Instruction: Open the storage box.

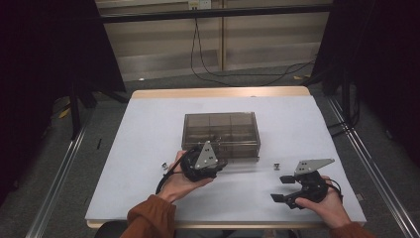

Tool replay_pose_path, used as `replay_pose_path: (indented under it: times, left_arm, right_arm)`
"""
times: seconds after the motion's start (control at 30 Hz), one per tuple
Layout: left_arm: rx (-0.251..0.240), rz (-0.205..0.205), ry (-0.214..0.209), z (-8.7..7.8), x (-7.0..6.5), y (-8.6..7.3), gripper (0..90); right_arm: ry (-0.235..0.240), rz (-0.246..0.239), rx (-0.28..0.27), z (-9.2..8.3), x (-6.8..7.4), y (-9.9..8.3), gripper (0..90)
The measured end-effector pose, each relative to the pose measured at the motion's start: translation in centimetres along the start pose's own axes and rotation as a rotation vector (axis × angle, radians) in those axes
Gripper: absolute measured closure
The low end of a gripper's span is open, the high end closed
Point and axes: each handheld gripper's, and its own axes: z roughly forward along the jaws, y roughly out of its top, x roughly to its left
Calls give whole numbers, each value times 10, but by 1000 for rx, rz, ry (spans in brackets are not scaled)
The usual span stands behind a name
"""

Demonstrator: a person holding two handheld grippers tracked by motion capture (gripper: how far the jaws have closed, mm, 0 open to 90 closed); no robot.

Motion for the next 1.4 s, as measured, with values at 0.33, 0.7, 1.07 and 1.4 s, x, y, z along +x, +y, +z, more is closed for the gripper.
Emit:
replay_pose_path:
  times: [0.33, 0.7, 1.07, 1.4]
  left_arm:
    - [57, 21, -59, 10, 8, 7, 567]
    - [151, 73, -136, 18, 12, 15, 619]
    - [220, 115, -206, 25, 21, 22, 676]
    - [264, 168, -260, 27, 16, 21, 725]
  right_arm:
    - [2, 0, 2, 0, 0, 0, 230]
    - [2, -2, 2, 0, 0, 0, 228]
    - [2, -1, 2, 0, -1, 0, 223]
    - [2, 1, 5, 0, 0, 0, 224]
